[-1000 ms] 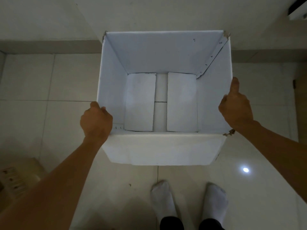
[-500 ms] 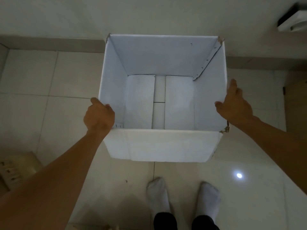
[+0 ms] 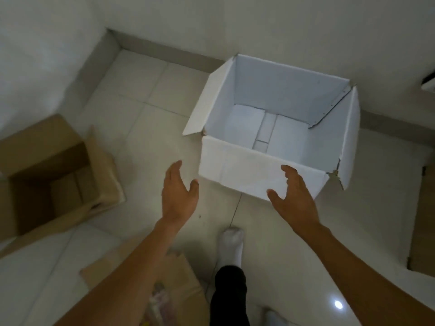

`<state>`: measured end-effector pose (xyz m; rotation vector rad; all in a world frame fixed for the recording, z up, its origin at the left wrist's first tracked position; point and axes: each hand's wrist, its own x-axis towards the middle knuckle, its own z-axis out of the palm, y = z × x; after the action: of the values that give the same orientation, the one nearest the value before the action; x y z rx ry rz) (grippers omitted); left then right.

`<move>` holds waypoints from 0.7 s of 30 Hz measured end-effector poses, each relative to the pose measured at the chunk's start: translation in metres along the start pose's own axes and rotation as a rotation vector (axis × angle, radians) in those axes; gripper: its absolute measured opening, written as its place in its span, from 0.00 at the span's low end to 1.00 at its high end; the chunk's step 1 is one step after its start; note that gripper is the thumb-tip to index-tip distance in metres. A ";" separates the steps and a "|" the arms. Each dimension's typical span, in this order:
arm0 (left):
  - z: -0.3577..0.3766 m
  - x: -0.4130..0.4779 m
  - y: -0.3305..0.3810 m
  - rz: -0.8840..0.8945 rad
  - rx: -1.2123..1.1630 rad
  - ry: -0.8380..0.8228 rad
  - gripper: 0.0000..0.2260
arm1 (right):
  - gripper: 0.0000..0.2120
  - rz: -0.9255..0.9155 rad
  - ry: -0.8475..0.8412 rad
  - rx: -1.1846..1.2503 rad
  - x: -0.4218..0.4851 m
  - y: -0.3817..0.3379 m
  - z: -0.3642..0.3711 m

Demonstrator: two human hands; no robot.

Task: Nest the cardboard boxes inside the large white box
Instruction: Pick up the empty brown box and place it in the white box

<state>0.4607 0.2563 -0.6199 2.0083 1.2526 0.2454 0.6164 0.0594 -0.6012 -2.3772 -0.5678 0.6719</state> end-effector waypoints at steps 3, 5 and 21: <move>-0.027 -0.062 -0.028 -0.113 -0.056 0.037 0.26 | 0.30 -0.022 -0.060 0.022 -0.044 -0.008 0.010; -0.047 -0.100 -0.049 -0.150 -0.070 0.064 0.25 | 0.29 -0.060 -0.088 0.012 -0.071 -0.015 0.016; -0.207 -0.317 -0.222 -0.417 -0.274 0.281 0.10 | 0.23 -0.243 -0.327 -0.168 -0.280 -0.109 0.134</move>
<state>0.0400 0.1471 -0.5565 1.4757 1.6798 0.4771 0.2947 0.0469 -0.5331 -2.3084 -1.0718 0.9383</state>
